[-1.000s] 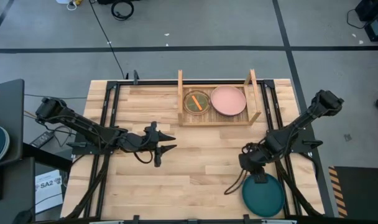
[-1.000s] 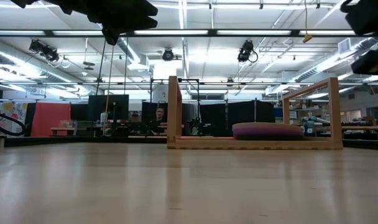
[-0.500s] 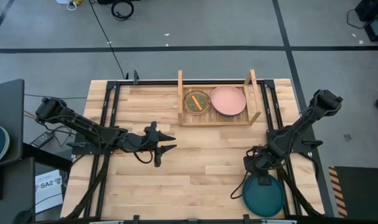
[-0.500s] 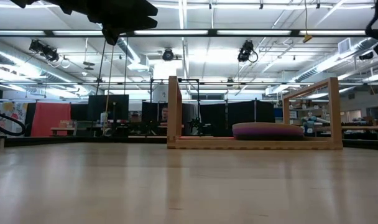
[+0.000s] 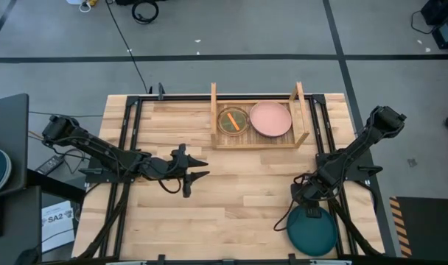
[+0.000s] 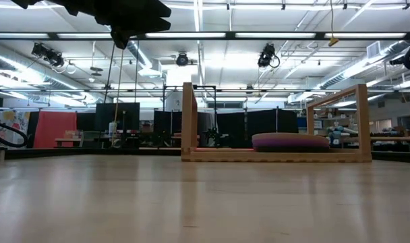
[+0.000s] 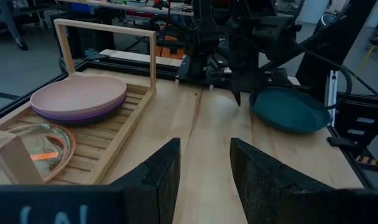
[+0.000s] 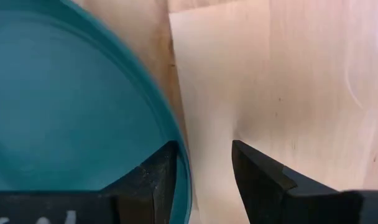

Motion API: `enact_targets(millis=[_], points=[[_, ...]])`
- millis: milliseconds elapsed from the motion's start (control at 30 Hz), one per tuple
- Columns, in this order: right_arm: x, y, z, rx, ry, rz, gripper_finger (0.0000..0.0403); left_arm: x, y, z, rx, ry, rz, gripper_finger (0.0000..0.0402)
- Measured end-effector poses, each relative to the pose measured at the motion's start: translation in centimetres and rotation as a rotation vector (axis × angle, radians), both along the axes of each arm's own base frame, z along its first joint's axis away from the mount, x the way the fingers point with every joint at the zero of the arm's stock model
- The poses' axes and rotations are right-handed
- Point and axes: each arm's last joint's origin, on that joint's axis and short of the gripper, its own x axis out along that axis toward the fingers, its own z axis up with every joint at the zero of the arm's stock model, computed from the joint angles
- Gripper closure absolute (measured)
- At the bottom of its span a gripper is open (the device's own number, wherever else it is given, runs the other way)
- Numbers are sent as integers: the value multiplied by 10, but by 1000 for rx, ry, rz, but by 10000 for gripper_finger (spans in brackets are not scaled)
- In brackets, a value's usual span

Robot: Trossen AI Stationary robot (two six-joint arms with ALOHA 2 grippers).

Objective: Place and stack plates onto a shelf
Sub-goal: Stack the large dark blue plate on top of the large purple plate on the shelf

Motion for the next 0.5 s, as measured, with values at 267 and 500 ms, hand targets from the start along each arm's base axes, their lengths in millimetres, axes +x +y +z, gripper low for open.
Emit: enact_targets(millis=[267,500], points=[[-1,-1,-2,-4,6,1,245,0,0,0,0,0,-1,255],[2,2,-1,25,-41,43,283,0,0,0,0,0,0,255]])
